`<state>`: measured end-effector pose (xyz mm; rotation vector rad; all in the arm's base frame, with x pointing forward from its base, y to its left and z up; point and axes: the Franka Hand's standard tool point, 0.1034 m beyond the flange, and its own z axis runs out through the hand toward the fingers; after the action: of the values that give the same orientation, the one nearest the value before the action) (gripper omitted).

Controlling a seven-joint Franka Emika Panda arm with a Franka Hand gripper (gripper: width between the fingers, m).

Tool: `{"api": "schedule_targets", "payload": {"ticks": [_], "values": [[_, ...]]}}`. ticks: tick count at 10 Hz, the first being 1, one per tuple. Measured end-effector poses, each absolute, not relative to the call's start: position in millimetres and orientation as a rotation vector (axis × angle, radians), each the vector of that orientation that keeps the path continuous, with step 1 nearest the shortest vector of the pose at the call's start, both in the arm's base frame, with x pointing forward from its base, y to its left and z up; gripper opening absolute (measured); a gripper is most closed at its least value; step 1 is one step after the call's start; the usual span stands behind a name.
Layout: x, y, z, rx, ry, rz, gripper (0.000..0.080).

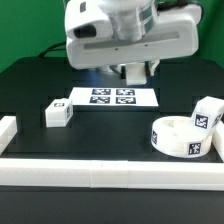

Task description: Assemble stool

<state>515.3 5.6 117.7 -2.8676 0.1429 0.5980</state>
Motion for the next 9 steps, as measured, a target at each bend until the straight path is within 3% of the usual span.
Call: {"api": "schedule_targets", "payload": {"ticks": [6,9], "values": [[532.5,-6.5,118.9,-3.002,0.198,0.028,0.0327],[543.6,0.1,128.1,-2.963,0.344,-0.279,0.0327]]}}
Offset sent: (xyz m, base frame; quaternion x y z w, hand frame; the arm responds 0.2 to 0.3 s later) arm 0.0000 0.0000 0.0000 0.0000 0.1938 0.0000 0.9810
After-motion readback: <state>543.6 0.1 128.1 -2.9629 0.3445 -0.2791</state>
